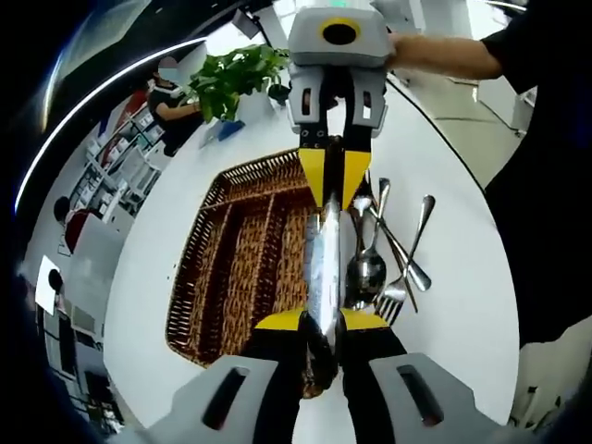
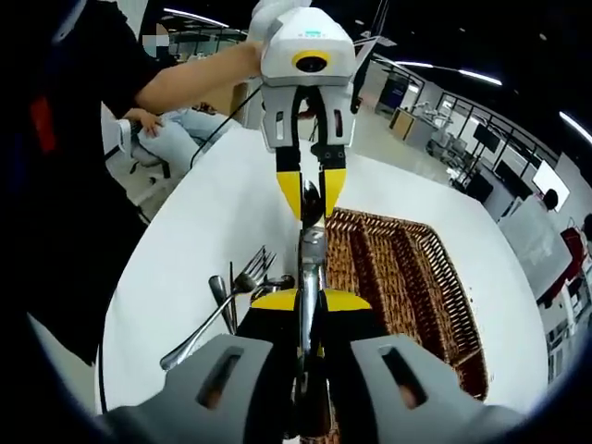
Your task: Arrange the knives, forks, and spoons in their matching storage slots by inserting each utensil handle-first until every utensil is classified and aligned in the correct compartment
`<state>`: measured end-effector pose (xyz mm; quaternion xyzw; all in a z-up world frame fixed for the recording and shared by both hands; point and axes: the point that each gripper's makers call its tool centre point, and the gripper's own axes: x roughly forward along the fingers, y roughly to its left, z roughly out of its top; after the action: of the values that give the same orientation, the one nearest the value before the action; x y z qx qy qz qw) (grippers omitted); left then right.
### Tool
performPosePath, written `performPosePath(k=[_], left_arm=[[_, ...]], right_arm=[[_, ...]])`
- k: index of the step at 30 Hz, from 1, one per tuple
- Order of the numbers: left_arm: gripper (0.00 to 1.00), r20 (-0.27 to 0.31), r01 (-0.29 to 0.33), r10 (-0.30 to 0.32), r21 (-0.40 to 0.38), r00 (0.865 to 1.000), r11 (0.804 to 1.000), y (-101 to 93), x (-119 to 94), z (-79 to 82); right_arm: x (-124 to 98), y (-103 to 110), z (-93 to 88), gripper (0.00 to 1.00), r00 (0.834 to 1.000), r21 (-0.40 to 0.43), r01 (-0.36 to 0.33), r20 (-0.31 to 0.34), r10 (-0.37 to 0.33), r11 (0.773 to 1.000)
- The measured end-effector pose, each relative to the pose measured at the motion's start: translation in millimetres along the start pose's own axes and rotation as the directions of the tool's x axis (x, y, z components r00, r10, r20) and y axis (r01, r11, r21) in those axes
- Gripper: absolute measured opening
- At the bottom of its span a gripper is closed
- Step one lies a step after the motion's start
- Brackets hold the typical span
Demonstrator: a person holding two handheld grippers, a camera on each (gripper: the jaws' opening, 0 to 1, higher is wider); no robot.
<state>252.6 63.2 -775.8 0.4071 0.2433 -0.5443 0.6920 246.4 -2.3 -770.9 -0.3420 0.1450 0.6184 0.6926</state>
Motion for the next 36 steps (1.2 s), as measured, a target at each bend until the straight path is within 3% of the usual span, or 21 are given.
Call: performPosePath(k=[7,18,36], left_arm=[[0.12,-0.05,0.003,-0.004,-0.023,0.999,1.0,16.7,9.0,-14.8],[0.12,-0.106,0.046,-0.055,-0.085,0.993,0.995,26.8,32.2,-39.5],[0.12,-0.166,0.1,-0.122,-0.135,0.979,0.986,31.6,63.0,-56.0]], right_arm=[[16.2,-16.8,-5.8,0.06,0.999,-0.01,-0.027,-0.022,0.026,1.0],[42.6,-26.1,-24.0,0.06,0.998,0.011,-0.057,-0.027,0.057,0.998],[65.1,-30.6,-57.1,0.07,0.993,0.057,-0.085,-0.074,0.089,0.995]])
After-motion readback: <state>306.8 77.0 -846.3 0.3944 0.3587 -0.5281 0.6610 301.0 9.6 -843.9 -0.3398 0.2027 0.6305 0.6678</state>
